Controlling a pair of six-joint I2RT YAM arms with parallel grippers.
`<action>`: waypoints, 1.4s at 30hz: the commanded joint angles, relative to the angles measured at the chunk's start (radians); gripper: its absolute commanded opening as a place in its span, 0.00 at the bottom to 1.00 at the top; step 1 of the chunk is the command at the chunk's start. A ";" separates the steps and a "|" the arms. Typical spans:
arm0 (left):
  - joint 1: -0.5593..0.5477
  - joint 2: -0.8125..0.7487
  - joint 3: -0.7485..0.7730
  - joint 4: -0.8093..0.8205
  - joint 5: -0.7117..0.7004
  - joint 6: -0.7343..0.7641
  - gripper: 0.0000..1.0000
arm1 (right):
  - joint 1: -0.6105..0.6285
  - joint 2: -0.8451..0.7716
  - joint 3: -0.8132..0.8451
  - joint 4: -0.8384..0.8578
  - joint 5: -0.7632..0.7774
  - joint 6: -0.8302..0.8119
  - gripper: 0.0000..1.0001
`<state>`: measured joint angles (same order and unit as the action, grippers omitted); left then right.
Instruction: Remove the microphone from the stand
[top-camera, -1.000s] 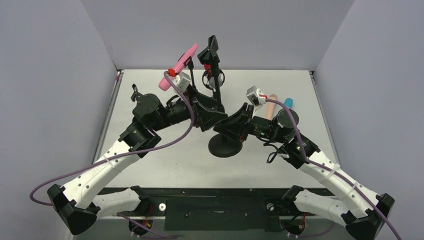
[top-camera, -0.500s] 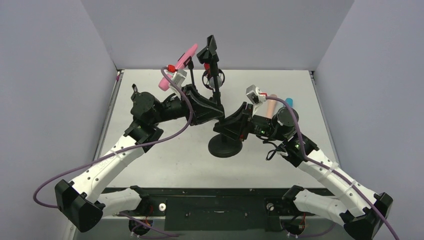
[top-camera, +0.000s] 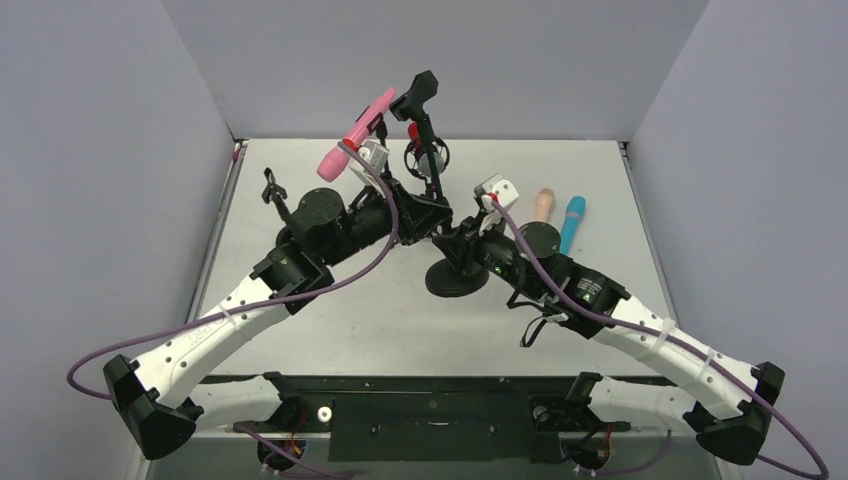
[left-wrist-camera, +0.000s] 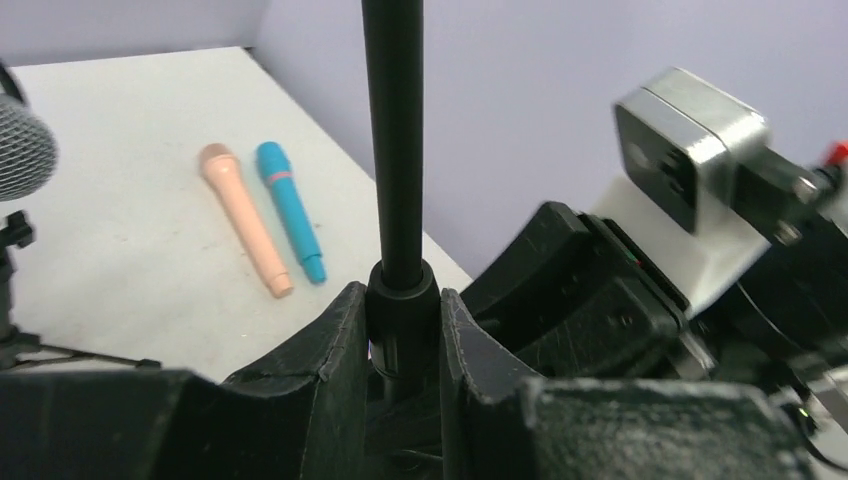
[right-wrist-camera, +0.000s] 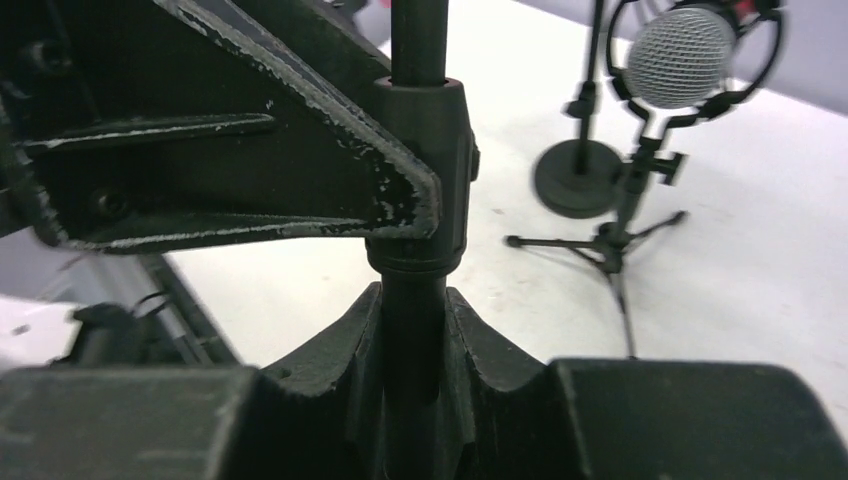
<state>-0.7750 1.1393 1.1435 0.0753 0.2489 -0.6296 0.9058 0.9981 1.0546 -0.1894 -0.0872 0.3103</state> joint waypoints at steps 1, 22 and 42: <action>-0.063 0.009 0.101 -0.125 -0.436 0.062 0.00 | 0.105 0.026 0.082 -0.006 0.436 -0.113 0.00; 0.050 -0.003 0.040 0.075 0.077 0.036 0.77 | -0.211 -0.044 0.029 0.227 -0.553 0.051 0.00; 0.160 0.089 -0.044 0.673 0.592 -0.295 0.60 | -0.285 -0.009 -0.029 0.447 -0.751 0.251 0.00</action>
<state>-0.6250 1.2098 1.0760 0.6174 0.7509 -0.8509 0.6331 0.9951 1.0252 0.1265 -0.8021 0.5488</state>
